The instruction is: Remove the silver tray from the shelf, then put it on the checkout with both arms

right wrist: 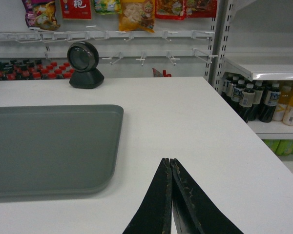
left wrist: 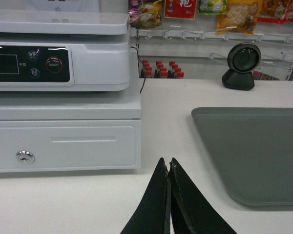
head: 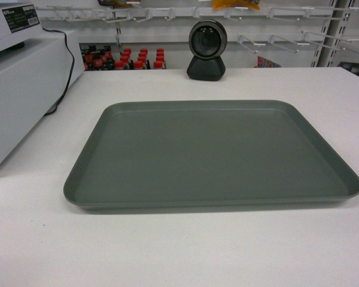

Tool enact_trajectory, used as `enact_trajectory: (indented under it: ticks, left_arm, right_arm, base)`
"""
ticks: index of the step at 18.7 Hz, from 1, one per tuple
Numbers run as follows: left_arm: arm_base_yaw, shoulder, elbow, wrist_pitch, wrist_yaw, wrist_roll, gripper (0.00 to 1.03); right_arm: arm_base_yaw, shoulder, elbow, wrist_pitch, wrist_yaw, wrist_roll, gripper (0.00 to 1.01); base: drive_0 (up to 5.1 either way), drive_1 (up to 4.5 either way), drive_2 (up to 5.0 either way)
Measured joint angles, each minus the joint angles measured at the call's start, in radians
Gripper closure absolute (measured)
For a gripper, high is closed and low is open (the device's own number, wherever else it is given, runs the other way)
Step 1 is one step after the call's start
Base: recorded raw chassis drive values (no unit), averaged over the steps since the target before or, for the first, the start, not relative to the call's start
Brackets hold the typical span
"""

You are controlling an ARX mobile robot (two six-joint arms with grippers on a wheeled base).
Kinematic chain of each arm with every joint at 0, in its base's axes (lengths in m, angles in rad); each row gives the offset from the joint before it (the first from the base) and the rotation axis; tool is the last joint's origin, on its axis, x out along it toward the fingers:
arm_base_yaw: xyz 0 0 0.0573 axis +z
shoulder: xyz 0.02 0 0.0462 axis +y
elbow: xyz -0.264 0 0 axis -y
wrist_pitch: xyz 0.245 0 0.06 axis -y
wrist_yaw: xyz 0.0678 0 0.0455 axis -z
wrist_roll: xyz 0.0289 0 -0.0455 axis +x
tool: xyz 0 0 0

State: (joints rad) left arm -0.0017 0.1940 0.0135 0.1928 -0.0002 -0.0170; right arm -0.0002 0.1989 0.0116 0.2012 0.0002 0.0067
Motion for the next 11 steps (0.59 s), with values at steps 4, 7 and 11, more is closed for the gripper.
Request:
enact_trajectory:
  ticks: [4,7,11]
  left_arm:
    - [0.000,-0.182,0.001,-0.201,-0.003,0.001,1.02]
    - [0.000,-0.187,0.001,-0.202,-0.002,0.002,1.02]
    - [0.000,-0.187,0.001,-0.197,0.000,0.002,1.02]
  right_arm:
    - [0.000,-0.148,0.000,-0.204,0.000,0.000,0.99]
    - [0.000,-0.196,0.001,-0.214,-0.001,0.000,0.99]
    - [0.000,-0.196,0.001,-0.206,-0.001,0.000,0.99]
  base:
    - [0.0,0.00,0.0]
    - [0.0,0.00,0.0]
    - [0.0,0.00,0.0]
